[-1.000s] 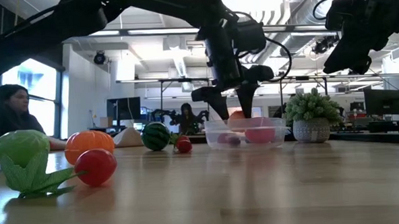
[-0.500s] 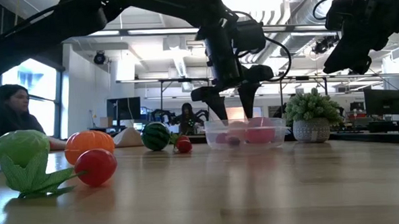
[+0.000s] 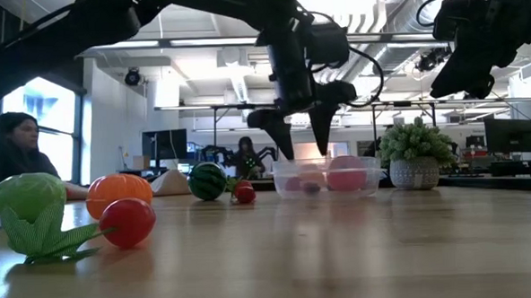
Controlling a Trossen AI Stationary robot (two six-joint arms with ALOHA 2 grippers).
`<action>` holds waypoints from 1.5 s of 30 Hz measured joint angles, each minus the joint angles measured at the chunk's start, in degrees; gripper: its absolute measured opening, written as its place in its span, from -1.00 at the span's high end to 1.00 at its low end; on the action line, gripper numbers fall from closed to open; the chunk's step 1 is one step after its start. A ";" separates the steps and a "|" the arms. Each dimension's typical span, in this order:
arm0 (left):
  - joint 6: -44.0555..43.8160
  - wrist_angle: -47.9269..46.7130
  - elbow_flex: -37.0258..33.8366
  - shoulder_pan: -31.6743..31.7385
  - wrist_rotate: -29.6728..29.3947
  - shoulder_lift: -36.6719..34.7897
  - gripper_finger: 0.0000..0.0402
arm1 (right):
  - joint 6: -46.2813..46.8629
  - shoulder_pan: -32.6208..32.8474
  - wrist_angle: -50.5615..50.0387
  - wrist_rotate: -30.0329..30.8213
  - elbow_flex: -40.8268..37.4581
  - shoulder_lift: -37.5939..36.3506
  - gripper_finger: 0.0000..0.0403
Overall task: Pick and placing Produce into tupperware
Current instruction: Put the watermelon into the transparent bin
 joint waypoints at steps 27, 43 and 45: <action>-0.73 -17.77 -6.98 4.10 -14.52 -11.60 -0.46 | 0.02 0.01 0.00 -0.02 0.00 0.01 0.65; -6.15 -6.82 -34.84 6.79 -10.37 -27.93 -0.46 | 0.02 0.01 -0.04 0.02 0.00 0.01 0.65; -6.72 -2.77 -39.37 7.13 -7.97 -30.22 -0.46 | 0.01 0.00 -0.03 0.04 0.00 0.00 0.65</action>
